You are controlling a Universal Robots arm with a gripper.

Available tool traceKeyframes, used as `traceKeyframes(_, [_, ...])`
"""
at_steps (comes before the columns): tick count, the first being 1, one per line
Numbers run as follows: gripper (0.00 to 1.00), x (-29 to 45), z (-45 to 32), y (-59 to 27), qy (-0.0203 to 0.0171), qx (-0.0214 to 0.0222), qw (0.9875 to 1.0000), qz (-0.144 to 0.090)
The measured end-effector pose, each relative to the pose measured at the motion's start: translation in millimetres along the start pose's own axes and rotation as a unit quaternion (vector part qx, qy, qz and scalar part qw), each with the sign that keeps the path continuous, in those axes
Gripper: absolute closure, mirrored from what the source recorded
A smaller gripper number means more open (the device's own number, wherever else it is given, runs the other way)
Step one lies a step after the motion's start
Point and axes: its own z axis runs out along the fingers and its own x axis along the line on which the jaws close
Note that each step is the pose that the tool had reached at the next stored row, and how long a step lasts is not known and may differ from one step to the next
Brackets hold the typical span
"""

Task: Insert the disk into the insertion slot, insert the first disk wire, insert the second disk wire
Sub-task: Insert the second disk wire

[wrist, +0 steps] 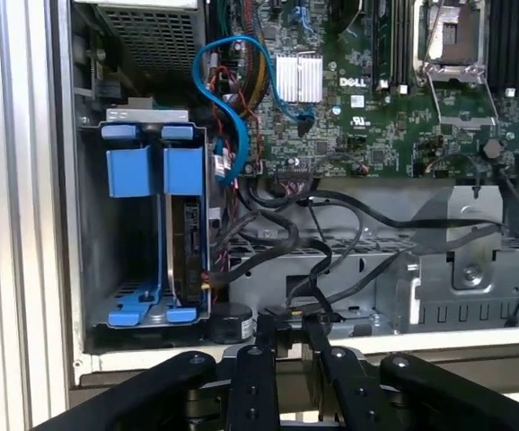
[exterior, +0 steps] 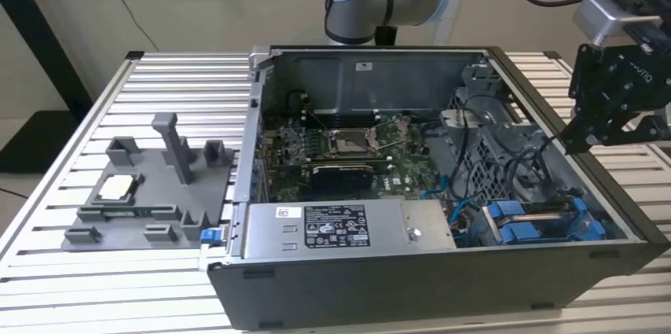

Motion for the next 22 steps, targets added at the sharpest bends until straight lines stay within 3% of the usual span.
traceKeyframes(4, [0.76, 3.4, -0.5, -0.1, -0.0012, 0.0000, 1.0000, 0.000])
traceKeyframes(6, [0.84, 4.5, -0.6, -0.1, -0.0012, 0.0000, 1.0000, 0.000])
traceKeyframes(22, [0.84, 5.5, -1.6, 0.4, -0.0012, -0.0004, 1.0000, 0.000])
